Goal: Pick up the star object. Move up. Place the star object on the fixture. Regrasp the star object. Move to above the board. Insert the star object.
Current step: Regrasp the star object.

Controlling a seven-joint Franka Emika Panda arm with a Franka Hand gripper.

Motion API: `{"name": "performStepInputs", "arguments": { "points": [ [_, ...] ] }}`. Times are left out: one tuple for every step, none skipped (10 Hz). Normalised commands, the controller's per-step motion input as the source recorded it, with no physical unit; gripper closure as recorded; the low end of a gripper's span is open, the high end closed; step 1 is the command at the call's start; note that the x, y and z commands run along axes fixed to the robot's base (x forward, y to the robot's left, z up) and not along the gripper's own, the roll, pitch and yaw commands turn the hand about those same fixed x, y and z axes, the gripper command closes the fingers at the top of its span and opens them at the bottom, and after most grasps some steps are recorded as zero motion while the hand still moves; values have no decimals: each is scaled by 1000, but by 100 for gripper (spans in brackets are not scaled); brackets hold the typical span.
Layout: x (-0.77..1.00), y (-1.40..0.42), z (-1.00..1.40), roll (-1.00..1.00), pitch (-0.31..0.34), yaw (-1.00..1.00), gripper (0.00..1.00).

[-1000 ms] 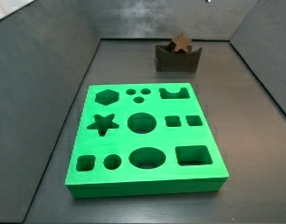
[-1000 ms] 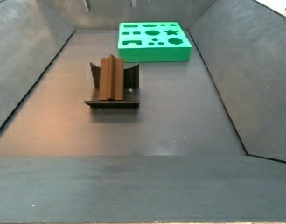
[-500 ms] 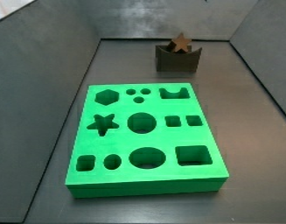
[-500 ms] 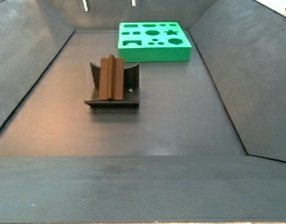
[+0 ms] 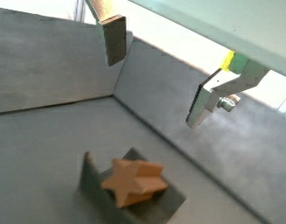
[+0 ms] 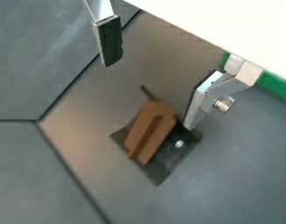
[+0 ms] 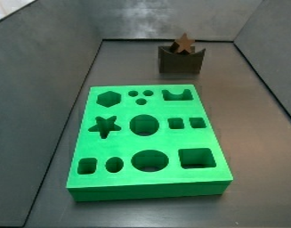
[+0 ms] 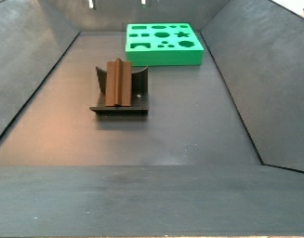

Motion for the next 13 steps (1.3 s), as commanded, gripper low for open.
{"name": "performStepInputs", "arguments": {
  "points": [
    [81, -30, -16, 1000, 69, 84, 0],
    [95, -38, -12, 1000, 94, 97, 0],
    [98, -39, -11, 1000, 115, 112, 0],
    [100, -40, -20, 1000, 139, 144, 0],
    [101, -44, -15, 877, 138, 164, 0],
    [101, -46, -18, 747, 129, 169, 0],
    [103, -46, -20, 500, 106, 179, 0],
    [99, -38, -14, 334, 88, 182, 0],
    [83, -30, -6, 214, 52, 183, 0],
    [35, 73, -1000, 132, 72, 127, 0],
    [37, 72, -1000, 122, 50, 118, 0],
    [51, 63, -1000, 104, 9, 119, 0],
    [58, 59, -1000, 84, -13, 117, 0]
  ]
}}
